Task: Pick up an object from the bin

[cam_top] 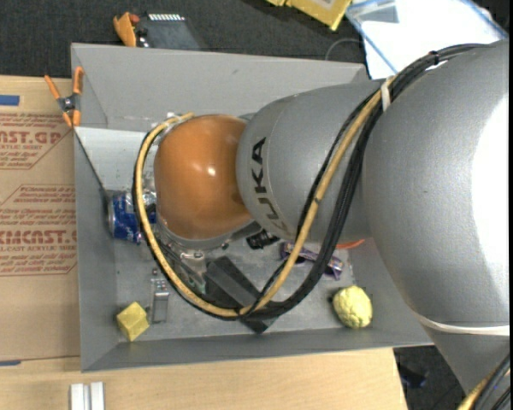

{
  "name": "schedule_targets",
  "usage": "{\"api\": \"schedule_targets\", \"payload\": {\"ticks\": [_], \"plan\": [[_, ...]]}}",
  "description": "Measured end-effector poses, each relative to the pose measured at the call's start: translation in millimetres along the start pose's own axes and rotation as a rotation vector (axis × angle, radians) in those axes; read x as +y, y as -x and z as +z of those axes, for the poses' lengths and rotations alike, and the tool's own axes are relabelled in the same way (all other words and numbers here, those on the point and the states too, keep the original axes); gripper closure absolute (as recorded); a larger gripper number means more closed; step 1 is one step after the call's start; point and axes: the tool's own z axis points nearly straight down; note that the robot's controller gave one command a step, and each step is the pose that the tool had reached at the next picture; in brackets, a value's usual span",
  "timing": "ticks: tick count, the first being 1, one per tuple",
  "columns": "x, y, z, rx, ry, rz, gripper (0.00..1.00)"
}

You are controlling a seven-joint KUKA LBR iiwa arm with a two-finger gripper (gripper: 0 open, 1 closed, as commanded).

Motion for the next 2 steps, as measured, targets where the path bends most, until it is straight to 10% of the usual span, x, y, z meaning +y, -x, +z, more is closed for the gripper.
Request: {"api": "schedule_targets", "payload": {"ticks": [1,2], "plan": [[-1,2.3,-4,-0.007,0.002,0.002,0.00],[7,-9.7,81,-0.008,0.002,-0.179,0.00]]}}
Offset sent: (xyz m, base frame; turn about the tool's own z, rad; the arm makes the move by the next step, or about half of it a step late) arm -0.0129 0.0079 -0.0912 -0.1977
